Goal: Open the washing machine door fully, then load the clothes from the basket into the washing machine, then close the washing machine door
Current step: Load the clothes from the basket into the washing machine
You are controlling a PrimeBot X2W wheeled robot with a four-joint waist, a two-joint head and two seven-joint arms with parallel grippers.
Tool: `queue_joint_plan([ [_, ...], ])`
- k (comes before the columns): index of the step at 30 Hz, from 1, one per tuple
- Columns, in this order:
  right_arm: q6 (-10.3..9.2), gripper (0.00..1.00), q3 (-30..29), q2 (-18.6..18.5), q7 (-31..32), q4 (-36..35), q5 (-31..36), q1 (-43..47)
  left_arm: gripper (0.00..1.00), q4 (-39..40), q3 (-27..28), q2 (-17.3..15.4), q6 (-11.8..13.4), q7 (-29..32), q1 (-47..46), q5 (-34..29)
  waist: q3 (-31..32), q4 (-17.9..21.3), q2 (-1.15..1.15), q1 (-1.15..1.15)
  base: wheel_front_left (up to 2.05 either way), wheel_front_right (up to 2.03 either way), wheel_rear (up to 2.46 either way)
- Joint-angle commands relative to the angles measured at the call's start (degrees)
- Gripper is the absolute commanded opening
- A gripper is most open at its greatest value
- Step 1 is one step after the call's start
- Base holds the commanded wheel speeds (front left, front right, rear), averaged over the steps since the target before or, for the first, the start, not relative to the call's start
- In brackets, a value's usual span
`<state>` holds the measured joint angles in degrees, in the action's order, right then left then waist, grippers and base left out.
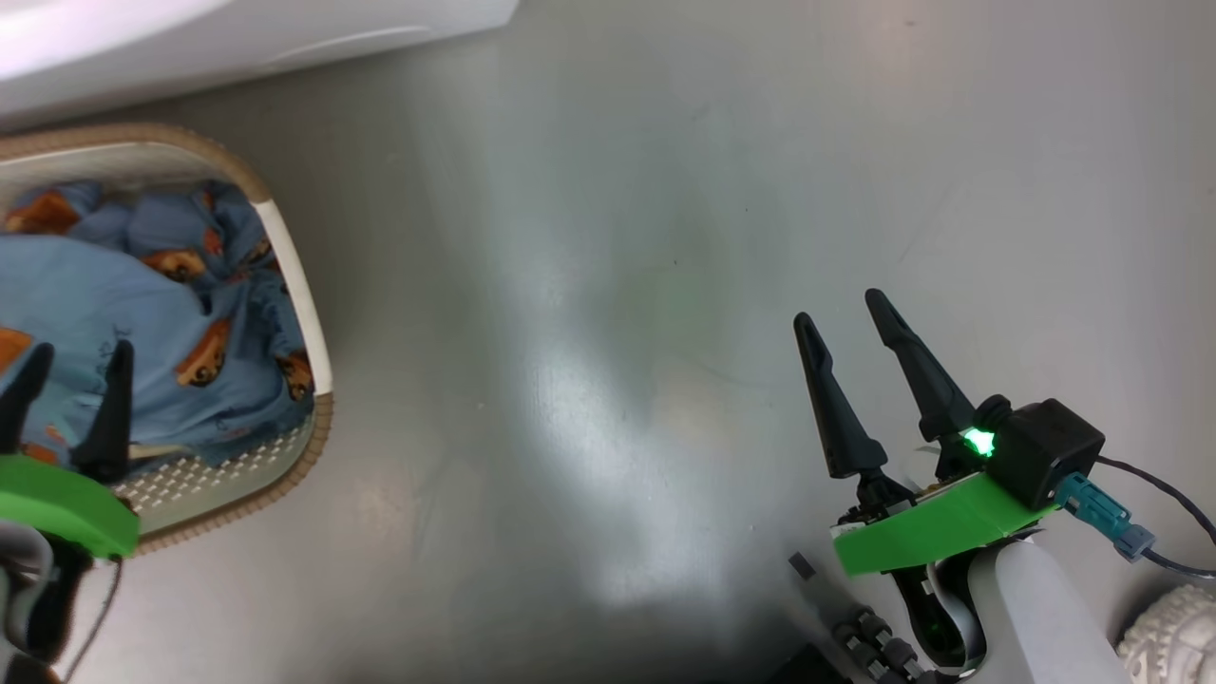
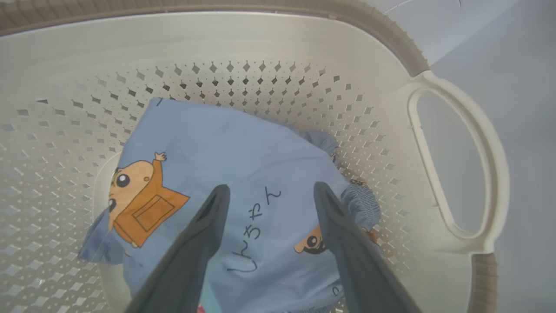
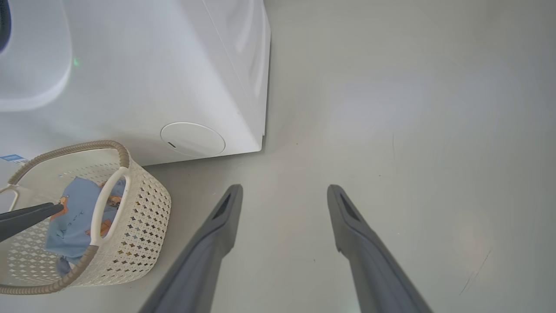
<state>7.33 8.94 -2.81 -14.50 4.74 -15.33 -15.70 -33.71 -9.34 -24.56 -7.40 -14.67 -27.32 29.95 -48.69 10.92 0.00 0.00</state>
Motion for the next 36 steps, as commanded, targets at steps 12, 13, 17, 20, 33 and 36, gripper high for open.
queue_joint_plan([
  [12,0.16,1.0,2.8,-0.1,-0.5,-1.9,-2.5,1.1,1.0,-13.0,-9.5,-9.0,-0.1,1.6,-10.1,5.0,-4.6,2.4,0.0,0.0,0.0,0.0,0.0],
  [13,0.16,1.0,3.0,-0.1,-0.5,-2.0,-2.6,1.0,1.0,-13.4,-10.3,-9.6,-0.1,1.8,-10.9,5.5,-5.0,2.6,0.0,0.0,0.0,0.0,0.0],
  [17,0.16,1.0,3.6,-0.1,-0.5,-2.2,-3.6,0.6,1.0,-14.6,-12.7,-12.4,-0.1,3.3,-13.8,8.1,-6.1,3.6,0.0,0.0,0.0,0.0,0.0],
  [20,0.16,1.0,4.1,-0.1,-0.5,-2.0,-4.2,0.6,1.0,-15.6,-14.0,-14.0,-0.1,5.1,-15.3,10.5,-6.3,4.1,0.0,0.0,0.0,0.0,0.0],
  [33,0.16,1.0,4.1,-0.1,-0.5,-1.3,-5.1,0.3,0.0,-17.1,-21.0,-15.6,-0.1,6.2,-16.6,15.8,-5.2,4.5,0.0,0.0,0.0,0.0,0.0],
  [36,0.16,1.0,3.8,-0.1,-0.5,-1.2,-4.8,0.2,0.0,-17.3,-22.1,-15.0,-0.1,4.8,-16.6,16.7,-4.3,4.1,0.0,0.0,0.0,0.0,0.0],
])
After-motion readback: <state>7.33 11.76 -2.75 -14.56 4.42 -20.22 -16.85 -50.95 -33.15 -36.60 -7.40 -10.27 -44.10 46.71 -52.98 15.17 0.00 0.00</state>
